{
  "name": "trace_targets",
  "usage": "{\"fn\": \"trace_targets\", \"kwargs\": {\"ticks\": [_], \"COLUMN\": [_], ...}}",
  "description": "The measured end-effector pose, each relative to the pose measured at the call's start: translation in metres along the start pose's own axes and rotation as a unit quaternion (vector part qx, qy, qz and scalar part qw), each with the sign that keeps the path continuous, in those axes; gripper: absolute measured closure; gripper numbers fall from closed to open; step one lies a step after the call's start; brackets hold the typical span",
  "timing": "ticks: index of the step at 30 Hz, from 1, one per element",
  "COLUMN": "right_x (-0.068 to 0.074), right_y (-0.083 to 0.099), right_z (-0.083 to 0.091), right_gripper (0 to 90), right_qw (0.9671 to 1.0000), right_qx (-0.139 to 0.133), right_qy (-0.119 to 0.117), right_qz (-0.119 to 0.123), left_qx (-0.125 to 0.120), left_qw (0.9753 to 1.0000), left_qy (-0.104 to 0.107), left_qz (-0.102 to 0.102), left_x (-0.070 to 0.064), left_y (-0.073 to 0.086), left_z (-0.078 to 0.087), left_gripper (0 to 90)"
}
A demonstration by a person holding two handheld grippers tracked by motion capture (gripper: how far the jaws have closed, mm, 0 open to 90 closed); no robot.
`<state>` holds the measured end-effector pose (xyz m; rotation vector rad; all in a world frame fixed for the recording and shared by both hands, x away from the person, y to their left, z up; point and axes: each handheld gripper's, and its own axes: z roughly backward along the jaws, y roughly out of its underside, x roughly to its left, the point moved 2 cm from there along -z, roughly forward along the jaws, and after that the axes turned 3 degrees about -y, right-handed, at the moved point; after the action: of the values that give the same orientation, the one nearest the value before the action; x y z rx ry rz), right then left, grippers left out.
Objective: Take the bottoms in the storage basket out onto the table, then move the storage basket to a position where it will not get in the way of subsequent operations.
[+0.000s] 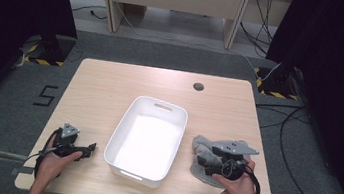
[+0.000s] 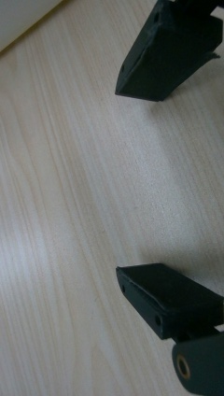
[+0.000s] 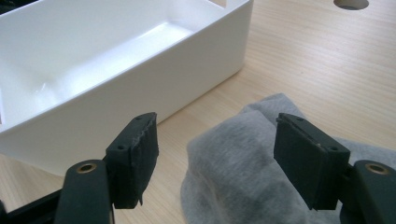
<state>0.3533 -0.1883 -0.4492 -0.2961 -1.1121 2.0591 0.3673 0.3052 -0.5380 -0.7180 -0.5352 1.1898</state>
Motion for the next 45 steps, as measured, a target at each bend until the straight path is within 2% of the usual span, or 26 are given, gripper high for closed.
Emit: {"fn": "trace_targets", "kwargs": {"ticks": [6,34,37,41,43,45], "right_x": [0.011,0.025,0.026,0.026,0.022,0.021], "right_y": [-0.001,-0.005,-0.005,-0.005,-0.005,-0.005], "right_z": [-0.005,-0.006,-0.007,-0.007,-0.006,-0.006], "right_gripper": [29.6,29.1,29.1,29.1,29.1,29.1], "right_qw": [1.0,0.9996,0.9995,0.9996,0.9996,0.9996], "right_qx": [-0.001,-0.003,-0.003,-0.004,-0.004,-0.005], "right_qy": [-0.009,-0.023,-0.025,-0.025,-0.025,-0.025], "right_qz": [0.002,0.014,0.017,0.015,0.012,0.011], "left_qx": [0.0,0.0,-0.003,-0.016,-0.033,-0.037], "left_qw": [1.0,1.0,1.0,0.9996,0.9984,0.9981], "left_qy": [0.0,0.001,0.004,0.018,0.033,0.039], "left_qz": [0.0,-0.001,-0.002,0.013,0.032,0.032], "left_x": [0.0,0.0,-0.001,-0.004,-0.008,-0.011], "left_y": [0.0,0.0,0.001,0.003,0.004,0.005], "left_z": [0.0,0.0,0.001,0.006,0.015,0.02], "left_gripper": [10.2,10.2,12.9,14.5,14.5,14.5]}}
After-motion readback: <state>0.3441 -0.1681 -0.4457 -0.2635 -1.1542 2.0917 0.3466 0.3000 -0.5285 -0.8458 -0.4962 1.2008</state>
